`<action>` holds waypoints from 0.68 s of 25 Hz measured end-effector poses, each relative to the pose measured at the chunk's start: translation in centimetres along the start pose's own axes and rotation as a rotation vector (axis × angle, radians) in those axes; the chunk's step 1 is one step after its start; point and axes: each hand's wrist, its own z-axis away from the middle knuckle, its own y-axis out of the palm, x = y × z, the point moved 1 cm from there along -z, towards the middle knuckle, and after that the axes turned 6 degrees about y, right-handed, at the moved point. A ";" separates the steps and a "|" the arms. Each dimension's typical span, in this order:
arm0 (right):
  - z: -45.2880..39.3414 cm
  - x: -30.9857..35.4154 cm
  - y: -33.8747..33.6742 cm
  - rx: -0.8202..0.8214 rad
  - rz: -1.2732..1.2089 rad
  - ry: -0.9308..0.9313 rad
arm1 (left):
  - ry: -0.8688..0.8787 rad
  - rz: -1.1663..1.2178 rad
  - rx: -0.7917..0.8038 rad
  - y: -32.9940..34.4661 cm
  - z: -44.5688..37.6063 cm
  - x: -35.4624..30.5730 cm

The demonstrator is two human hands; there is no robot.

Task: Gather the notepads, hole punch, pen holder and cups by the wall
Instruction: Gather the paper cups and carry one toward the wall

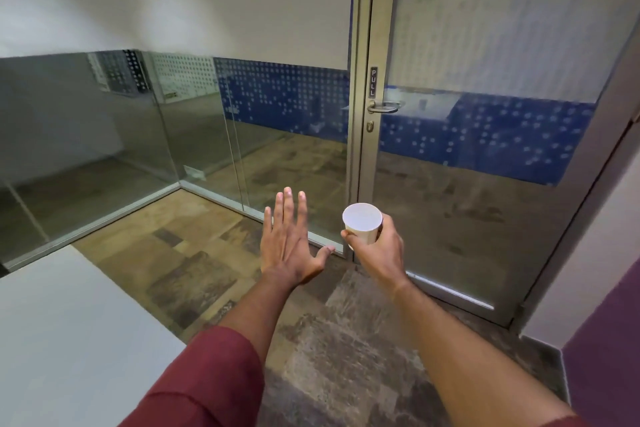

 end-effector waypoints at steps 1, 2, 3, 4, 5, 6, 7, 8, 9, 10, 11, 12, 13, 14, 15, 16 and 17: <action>-2.5 -0.2 0.8 0.026 -0.001 -0.010 | -0.030 -0.001 0.002 0.8 -1.9 0.3; -4.8 -0.2 1.6 0.055 -0.002 -0.016 | -0.060 0.001 0.002 1.4 -3.7 0.4; -7.4 0.0 2.5 0.089 -0.007 -0.023 | -0.092 -0.005 -0.003 1.9 -5.7 0.7; -9.6 0.3 3.3 0.117 -0.014 -0.034 | -0.119 -0.018 -0.007 2.2 -7.4 1.1; -11.6 0.7 4.1 0.145 -0.020 -0.051 | -0.144 -0.031 -0.013 2.5 -9.0 1.4; -13.8 1.3 5.0 0.175 -0.030 -0.065 | -0.164 -0.043 -0.018 2.7 -10.7 1.9; -15.6 1.8 6.0 0.203 -0.045 -0.068 | -0.174 -0.058 -0.018 2.9 -11.9 2.4; -17.3 2.3 7.2 0.231 -0.058 -0.069 | -0.194 -0.074 -0.020 3.1 -13.2 3.1; -18.9 2.7 8.3 0.255 -0.067 -0.080 | -0.220 -0.091 -0.032 3.4 -14.5 3.9; -20.4 3.0 9.5 0.279 -0.072 -0.089 | -0.250 -0.107 -0.038 3.7 -15.8 4.9; -21.7 3.4 10.8 0.303 -0.081 -0.090 | -0.276 -0.118 -0.038 3.9 -17.0 6.1; -22.9 3.7 12.2 0.325 -0.093 -0.089 | -0.296 -0.130 -0.035 4.3 -18.0 7.3; -24.2 4.0 13.9 0.349 -0.102 -0.094 | -0.318 -0.144 -0.038 4.9 -19.1 8.6; -25.3 4.1 15.5 0.366 -0.102 -0.103 | -0.343 -0.158 -0.043 5.5 -20.1 10.0; -26.4 4.3 17.2 0.380 -0.097 -0.108 | -0.364 -0.164 -0.046 6.2 -21.1 11.4; -27.6 4.5 19.1 0.395 -0.094 -0.111 | -0.381 -0.169 -0.044 6.9 -22.2 13.1; -28.7 4.7 20.9 0.411 -0.094 -0.116 | -0.395 -0.180 -0.048 7.6 -23.2 14.6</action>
